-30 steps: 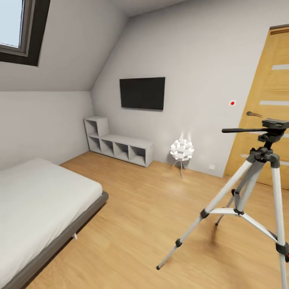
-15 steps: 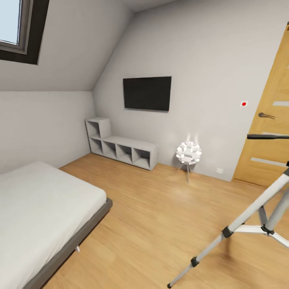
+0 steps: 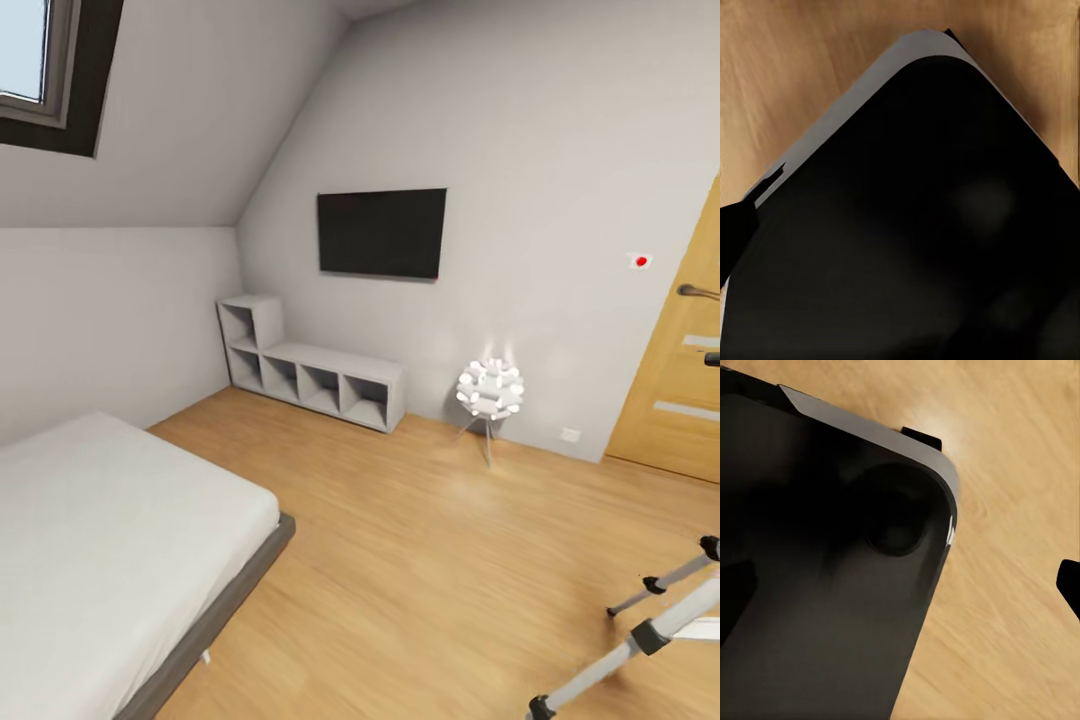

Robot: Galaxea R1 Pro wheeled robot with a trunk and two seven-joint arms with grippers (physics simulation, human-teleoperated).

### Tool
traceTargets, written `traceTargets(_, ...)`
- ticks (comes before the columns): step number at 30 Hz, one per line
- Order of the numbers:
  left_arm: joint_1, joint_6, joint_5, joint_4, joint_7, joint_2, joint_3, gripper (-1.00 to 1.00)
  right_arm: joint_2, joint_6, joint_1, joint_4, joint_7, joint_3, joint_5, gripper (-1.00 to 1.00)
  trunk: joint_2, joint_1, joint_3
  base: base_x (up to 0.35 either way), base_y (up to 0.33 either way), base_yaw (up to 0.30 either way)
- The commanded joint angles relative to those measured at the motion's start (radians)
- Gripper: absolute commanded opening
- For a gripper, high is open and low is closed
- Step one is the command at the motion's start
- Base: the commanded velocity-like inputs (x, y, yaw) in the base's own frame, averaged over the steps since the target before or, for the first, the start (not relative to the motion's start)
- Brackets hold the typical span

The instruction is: Attach the digital camera to the camera tripod in the bedroom.

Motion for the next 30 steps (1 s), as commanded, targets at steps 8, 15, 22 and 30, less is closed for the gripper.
traceTargets(8,0.0,-0.001,-0.023,-0.001,0.0,0.0,0.009,1.0,-0.001,-0.002,0.0,0.0,0.0,0.0,0.004,1.0,0.0,0.001,-0.001,0.265,0.262,0.0)
traceTargets(15,0.0,-0.001,-0.063,-0.001,0.0,0.0,0.012,1.0,0.0,-0.002,0.0,0.0,0.0,0.0,0.003,1.0,0.0,0.001,-0.001,0.25,0.268,-0.001)
traceTargets(22,0.0,-0.001,-0.07,-0.001,0.0,-0.001,0.012,1.0,0.004,0.0,0.0,0.0,0.0,0.0,-0.001,1.0,0.0,0.001,-0.001,0.249,0.269,-0.125)
traceTargets(30,0.0,-0.002,-0.071,-0.001,0.0,-0.002,0.012,1.0,0.004,0.0,0.0,0.0,0.0,0.0,-0.001,1.0,0.0,0.001,-0.001,0.249,0.269,-0.226)
